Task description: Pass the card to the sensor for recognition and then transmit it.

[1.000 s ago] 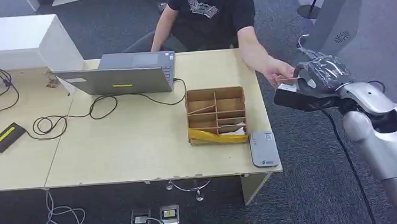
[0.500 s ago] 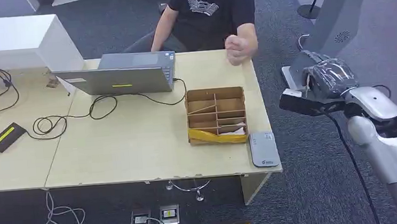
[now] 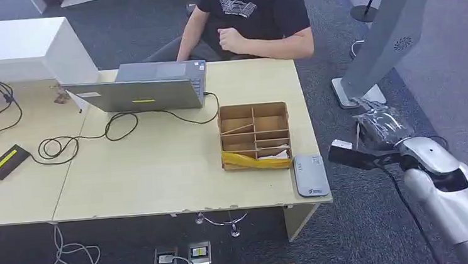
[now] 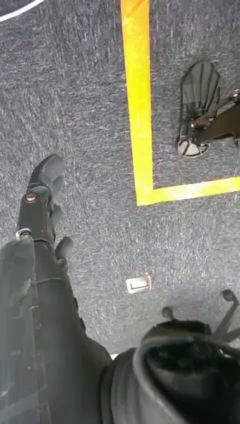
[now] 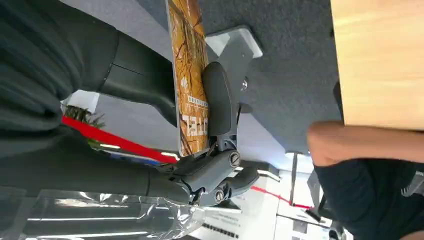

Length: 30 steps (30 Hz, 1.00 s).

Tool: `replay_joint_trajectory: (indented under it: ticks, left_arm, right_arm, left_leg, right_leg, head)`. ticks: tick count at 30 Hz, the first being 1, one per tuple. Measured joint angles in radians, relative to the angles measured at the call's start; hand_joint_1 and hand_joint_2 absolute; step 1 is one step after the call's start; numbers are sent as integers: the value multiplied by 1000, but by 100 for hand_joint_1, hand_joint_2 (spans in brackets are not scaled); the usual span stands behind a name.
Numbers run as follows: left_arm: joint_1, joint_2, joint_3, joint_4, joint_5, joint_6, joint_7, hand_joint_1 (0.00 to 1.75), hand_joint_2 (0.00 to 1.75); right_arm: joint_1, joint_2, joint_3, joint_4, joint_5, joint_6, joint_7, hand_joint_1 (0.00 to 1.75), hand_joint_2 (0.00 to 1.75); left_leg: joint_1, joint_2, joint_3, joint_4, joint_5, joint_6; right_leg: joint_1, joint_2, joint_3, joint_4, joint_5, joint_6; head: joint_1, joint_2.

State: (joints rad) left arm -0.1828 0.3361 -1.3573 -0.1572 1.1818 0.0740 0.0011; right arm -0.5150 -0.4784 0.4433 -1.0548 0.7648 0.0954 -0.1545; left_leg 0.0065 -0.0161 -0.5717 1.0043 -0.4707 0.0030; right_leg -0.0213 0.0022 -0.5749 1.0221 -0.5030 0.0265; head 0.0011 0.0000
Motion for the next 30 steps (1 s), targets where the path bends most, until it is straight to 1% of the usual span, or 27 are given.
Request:
replay_joint_trajectory:
  ticks: [4, 8, 17, 30]
  left_arm:
    - [-2, 0, -1, 0, -1, 0, -1, 0, 0]
    - [-3, 0, -5, 0, -3, -4, -8, 0, 0]
    - [-5, 2, -18, 0, -10, -4, -21, 0, 0]
    - [-4, 3, -25, 0, -3, -2, -21, 0, 0]
  right_arm:
    - [5, 13, 14, 23, -11, -19, -16, 175, 175]
    - [5, 32, 36, 67, -28, -63, -42, 175, 175]
    - [-7, 93, 81, 198, -37, -145, -86, 175, 175]
    - [-32, 182, 124, 347, -26, -213, -119, 175, 175]
  left_leg:
    - [0, 0, 0, 0, 0, 0]
    - [0, 0, 0, 0, 0, 0]
    - [0, 0, 0, 0, 0, 0]
    - [0, 0, 0, 0, 0, 0]
  right_leg:
    - [0, 0, 0, 0, 0, 0]
    - [0, 0, 0, 0, 0, 0]
    - [0, 0, 0, 0, 0, 0]
    - [0, 0, 0, 0, 0, -1]
  head:
    - [0, 0]
    - [0, 0]
    - [0, 0]
    - [0, 0]
